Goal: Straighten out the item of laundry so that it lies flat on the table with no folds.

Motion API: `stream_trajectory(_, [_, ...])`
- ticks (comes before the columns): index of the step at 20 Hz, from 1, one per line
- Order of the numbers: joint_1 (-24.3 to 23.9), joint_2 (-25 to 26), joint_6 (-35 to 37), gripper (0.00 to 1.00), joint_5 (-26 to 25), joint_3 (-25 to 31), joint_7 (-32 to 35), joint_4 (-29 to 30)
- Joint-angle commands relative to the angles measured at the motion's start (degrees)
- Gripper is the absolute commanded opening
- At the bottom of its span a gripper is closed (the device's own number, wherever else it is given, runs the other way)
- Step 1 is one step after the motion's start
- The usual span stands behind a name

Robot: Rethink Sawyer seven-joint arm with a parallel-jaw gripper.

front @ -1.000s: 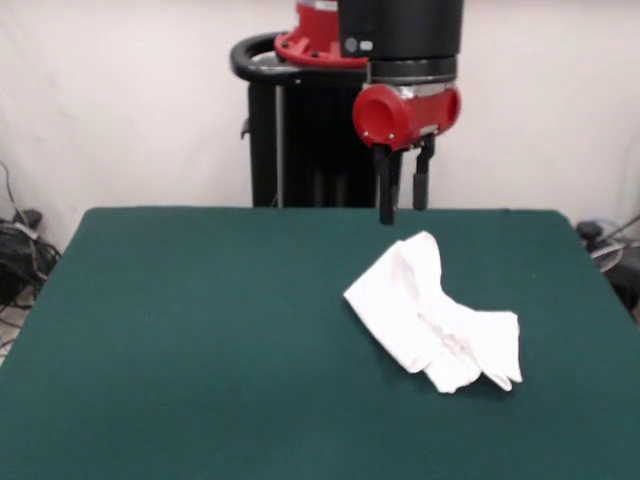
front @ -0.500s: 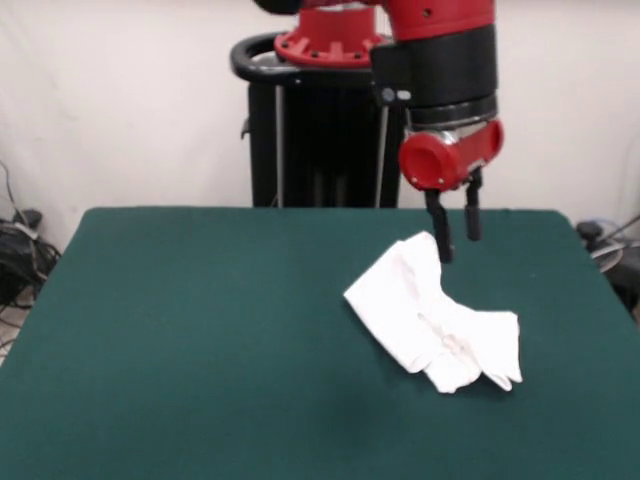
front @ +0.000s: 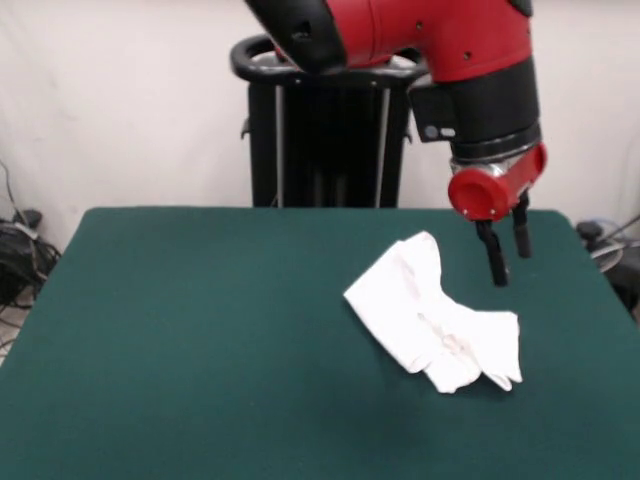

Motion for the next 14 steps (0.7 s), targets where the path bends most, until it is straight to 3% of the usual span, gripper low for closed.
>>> stream_trajectory(1, [1.14, 2.56, 4.13, 1.0, -3.16, 2.55, -3.91, -3.82])
stream_trajectory(14, [3.35, 9.96, -0.79, 1.0, -12.61, -1.72, -2.29, -7.96])
